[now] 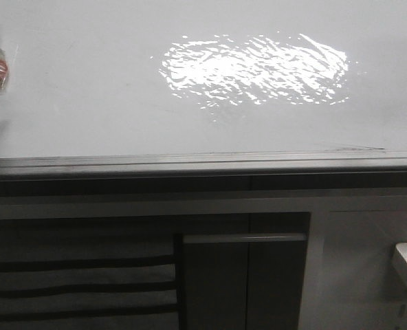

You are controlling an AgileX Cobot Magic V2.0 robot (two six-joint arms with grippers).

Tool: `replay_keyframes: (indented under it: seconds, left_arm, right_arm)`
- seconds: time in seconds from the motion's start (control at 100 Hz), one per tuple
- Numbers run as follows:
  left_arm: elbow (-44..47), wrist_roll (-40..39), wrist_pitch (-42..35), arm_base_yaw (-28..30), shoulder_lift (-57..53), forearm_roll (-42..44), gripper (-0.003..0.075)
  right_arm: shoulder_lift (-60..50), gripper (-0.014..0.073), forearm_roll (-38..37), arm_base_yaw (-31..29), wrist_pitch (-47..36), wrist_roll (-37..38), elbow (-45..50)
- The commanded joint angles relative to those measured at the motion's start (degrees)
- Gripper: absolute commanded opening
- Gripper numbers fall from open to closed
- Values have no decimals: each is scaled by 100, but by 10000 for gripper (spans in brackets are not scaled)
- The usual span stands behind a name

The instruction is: Write number 9 on whiteboard

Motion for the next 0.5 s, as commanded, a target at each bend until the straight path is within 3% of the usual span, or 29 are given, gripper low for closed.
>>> replay_keyframes:
  seconds: [0.0,0.22,0.49]
  left_arm:
    - [-193,16,-712,-45,103,16,450]
    - [-193,16,-782,-45,375,16,290]
    - [-193,16,-923,-45,428,45,185]
  right_arm:
    - [69,520,1,-30,-464,-25,-202]
    - [69,520,1,-30,-492,-25,-202]
    - [69,520,1,-30,-507,-25,-202]
